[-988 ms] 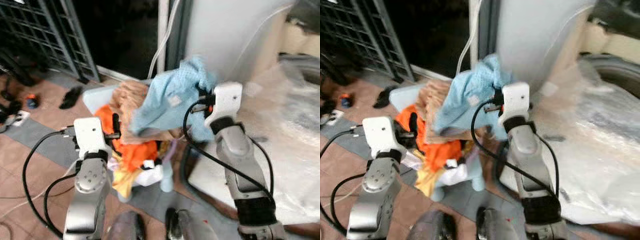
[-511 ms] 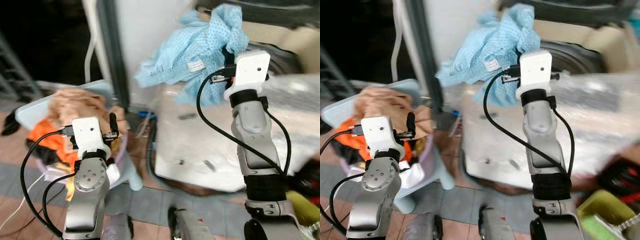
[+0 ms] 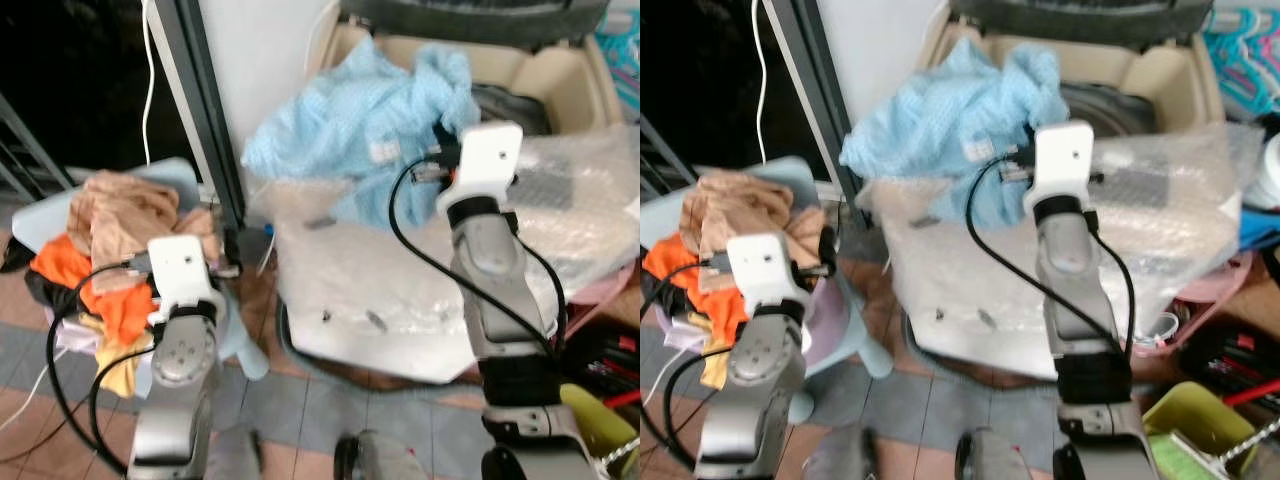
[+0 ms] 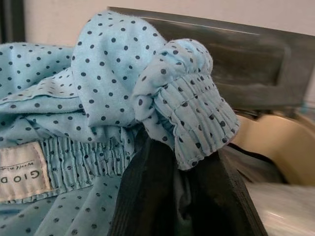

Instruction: Clothes washing

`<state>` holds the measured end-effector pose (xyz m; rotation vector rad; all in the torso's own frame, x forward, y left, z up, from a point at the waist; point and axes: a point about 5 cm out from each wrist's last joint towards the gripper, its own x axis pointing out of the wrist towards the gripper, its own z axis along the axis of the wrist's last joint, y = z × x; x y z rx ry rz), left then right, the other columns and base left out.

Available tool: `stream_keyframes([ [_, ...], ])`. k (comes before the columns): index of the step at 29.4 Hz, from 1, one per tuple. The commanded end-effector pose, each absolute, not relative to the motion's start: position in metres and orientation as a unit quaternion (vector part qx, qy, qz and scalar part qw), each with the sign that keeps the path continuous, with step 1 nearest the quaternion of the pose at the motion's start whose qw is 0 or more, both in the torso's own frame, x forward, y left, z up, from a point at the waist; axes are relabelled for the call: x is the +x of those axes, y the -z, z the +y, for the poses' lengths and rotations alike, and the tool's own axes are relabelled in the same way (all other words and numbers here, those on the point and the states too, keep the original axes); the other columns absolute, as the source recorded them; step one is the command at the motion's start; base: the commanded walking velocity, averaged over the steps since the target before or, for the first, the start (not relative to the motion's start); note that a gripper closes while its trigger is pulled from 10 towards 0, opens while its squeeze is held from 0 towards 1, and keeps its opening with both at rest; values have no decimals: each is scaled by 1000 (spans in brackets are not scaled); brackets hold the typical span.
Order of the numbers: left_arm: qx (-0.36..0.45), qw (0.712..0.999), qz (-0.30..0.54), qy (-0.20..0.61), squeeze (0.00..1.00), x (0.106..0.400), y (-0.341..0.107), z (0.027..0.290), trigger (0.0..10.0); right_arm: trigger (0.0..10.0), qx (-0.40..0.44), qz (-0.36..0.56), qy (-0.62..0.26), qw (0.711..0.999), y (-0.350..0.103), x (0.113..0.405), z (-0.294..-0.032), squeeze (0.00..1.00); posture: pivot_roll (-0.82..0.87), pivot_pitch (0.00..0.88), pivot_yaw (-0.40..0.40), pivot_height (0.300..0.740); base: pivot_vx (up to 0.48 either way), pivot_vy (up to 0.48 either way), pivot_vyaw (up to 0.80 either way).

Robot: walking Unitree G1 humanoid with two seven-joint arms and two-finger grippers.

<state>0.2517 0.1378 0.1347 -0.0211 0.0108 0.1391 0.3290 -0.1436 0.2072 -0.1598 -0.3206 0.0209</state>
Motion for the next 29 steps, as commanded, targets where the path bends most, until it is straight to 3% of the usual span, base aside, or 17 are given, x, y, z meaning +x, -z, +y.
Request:
stream_keyframes([
  [1, -20, 997, 9, -76, 0, 251, -134, 137, 10000, 10000, -69, -161, -21, 984, -208, 329, -138, 0, 18, 128, 29, 740, 0, 0, 0],
  [10, -33, 997, -8, -72, 0, 252, -139, 139, 10000, 10000, -64, -152, -60, 984, -205, 331, -130, 0, 17, 129, 31, 740, 0, 0, 0],
  [17, -34, 997, -16, -67, 0, 254, -141, 139, 10000, 10000, -104, -185, -128, 969, -215, 335, -108, 0, 18, 126, 28, 740, 144, 0, 0],
  [26, -36, 997, -20, -64, 0, 254, -142, 138, 10000, 10000, -62, -216, -150, 963, -255, 364, -78, 0, 27, 124, 27, 740, 290, 0, 0],
  [29, -34, 997, -21, -66, 0, 254, -142, 140, 10000, 10000, -65, -234, -142, 960, -276, 376, -79, 0, 29, 124, 26, 740, 324, 0, 0],
])
